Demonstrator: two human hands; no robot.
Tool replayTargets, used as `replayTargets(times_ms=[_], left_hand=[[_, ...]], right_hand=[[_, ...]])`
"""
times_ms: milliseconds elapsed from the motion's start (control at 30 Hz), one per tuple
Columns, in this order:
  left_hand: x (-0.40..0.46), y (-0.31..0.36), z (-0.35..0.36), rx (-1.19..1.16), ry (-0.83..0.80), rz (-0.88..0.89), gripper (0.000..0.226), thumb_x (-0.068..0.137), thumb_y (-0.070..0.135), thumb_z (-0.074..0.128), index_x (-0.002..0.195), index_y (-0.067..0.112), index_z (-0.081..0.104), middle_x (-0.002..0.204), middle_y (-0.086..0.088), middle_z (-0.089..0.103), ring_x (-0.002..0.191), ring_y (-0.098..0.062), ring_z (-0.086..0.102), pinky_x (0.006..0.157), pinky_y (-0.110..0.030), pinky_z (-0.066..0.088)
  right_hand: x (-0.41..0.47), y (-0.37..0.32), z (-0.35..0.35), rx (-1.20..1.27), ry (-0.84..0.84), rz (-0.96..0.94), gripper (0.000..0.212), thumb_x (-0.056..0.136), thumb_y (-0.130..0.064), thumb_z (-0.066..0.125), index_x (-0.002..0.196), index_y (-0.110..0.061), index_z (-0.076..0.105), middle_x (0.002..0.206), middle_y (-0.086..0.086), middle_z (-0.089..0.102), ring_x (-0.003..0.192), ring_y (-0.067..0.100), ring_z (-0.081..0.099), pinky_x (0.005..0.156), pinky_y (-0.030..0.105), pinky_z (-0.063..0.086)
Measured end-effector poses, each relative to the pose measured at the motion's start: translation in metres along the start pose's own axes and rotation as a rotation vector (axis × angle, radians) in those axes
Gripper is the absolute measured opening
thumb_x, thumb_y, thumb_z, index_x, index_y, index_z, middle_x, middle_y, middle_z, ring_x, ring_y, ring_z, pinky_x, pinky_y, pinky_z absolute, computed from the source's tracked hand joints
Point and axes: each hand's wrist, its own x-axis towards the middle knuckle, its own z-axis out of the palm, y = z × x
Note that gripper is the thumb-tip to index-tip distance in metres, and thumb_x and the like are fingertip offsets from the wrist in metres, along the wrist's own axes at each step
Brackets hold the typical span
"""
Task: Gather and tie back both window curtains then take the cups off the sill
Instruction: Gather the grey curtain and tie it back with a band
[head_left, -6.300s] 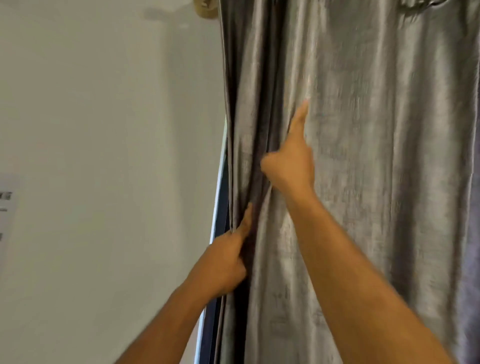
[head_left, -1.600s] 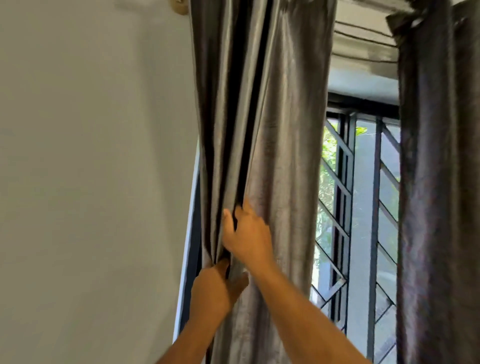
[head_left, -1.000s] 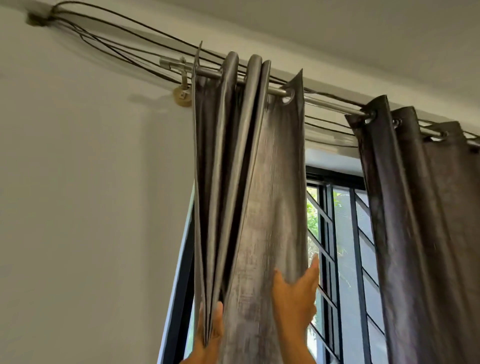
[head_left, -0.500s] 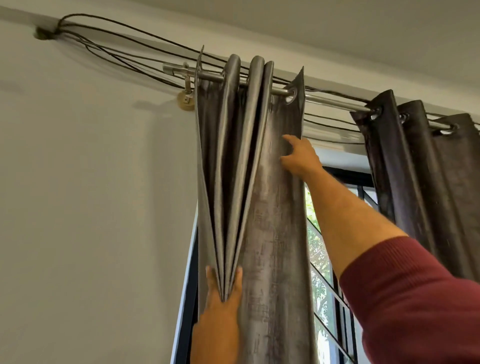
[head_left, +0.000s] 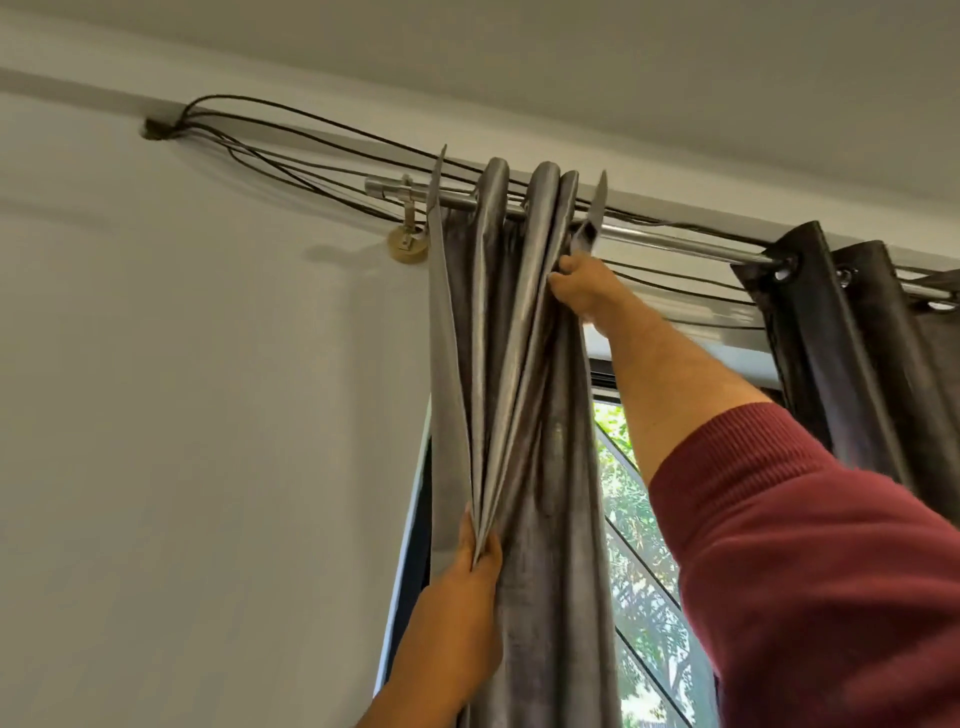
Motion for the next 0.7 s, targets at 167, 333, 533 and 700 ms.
replayTargets(times_ms=[167, 333, 533, 700], left_hand=[[-0.008, -0.011, -0.010, -0.055, 0.013, 0.007, 0.107, 0.093, 0.003, 0.063, 0.170, 0.043, 0.001, 0.179, 0.010, 0.003, 0.137, -0.029, 0.061, 0.111, -0.036, 0.052], [-0.023, -0.043, -0.014, -0.222, 0.181, 0.060, 0.081, 0.096, 0.028, 0.061, 0.162, 0.056, 0.023, 0.163, 0.006, 0.047, 0.132, -0.025, 0.064, 0.112, -0.034, 0.052], [-0.039, -0.066, 0.001, -0.240, 0.106, -0.006, 0.072, 0.094, 0.003, 0.051, 0.161, 0.031, 0.047, 0.144, -0.017, 0.063, 0.121, -0.031, 0.067, 0.104, -0.038, 0.057], [-0.059, -0.067, 0.020, -0.246, 0.054, -0.051, 0.057, 0.091, 0.001, 0.057, 0.146, 0.018, 0.065, 0.128, -0.019, 0.071, 0.111, -0.037, 0.071, 0.094, -0.043, 0.061]], right_hand=[[0.015, -0.053, 0.038, 0.139, -0.194, -0.131, 0.024, 0.104, -0.024, 0.053, 0.089, -0.008, 0.064, 0.090, 0.013, 0.058, 0.097, 0.027, 0.054, 0.096, 0.046, 0.050], [-0.010, -0.036, 0.078, 0.135, -0.199, -0.090, 0.059, 0.111, -0.028, 0.054, 0.164, -0.005, 0.040, 0.169, 0.018, 0.044, 0.156, 0.035, 0.042, 0.131, 0.047, 0.031], [-0.167, -0.004, 0.141, 0.164, -0.186, 0.071, 0.071, 0.100, -0.028, 0.060, 0.166, -0.013, 0.041, 0.167, 0.015, 0.048, 0.149, 0.032, 0.053, 0.119, 0.035, 0.045], [-0.341, 0.032, 0.175, 0.237, -0.135, 0.252, 0.084, 0.074, -0.009, 0.067, 0.154, -0.031, 0.057, 0.145, 0.009, 0.066, 0.127, 0.031, 0.067, 0.094, 0.029, 0.051]])
